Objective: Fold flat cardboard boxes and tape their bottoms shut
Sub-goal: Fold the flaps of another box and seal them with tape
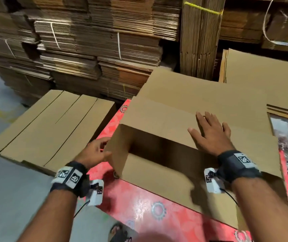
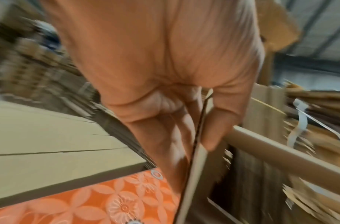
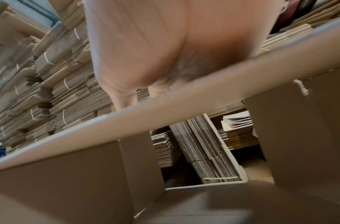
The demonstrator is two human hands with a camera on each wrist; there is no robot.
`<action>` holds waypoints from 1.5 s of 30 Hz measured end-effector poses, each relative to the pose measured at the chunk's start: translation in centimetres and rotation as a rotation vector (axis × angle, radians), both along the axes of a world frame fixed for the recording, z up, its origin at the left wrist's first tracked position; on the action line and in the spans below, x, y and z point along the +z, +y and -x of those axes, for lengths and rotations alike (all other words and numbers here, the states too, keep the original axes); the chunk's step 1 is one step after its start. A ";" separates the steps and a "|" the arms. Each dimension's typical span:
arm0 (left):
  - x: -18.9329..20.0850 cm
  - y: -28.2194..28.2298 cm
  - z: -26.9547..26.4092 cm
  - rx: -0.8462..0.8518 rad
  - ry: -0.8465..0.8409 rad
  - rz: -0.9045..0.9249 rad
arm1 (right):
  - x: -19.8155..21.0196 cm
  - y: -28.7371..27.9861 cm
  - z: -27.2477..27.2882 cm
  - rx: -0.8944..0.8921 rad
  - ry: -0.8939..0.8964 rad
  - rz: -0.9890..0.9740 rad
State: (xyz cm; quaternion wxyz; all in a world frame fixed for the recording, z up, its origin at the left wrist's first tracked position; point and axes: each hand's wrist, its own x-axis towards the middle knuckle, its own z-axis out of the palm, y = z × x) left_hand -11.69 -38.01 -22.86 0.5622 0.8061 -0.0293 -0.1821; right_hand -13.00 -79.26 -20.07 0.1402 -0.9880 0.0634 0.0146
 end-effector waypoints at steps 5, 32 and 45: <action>-1.4 4.0 1.0 0.140 0.225 0.316 | 0.1 0.6 0.2 -0.043 -0.162 -0.138; -6.6 0.0 -2.4 -0.357 -0.688 -0.868 | -13.2 15.0 3.8 -0.174 0.088 0.202; -14.6 2.3 2.3 -1.028 -0.219 -1.079 | -20.0 19.6 14.2 -0.337 0.328 -0.298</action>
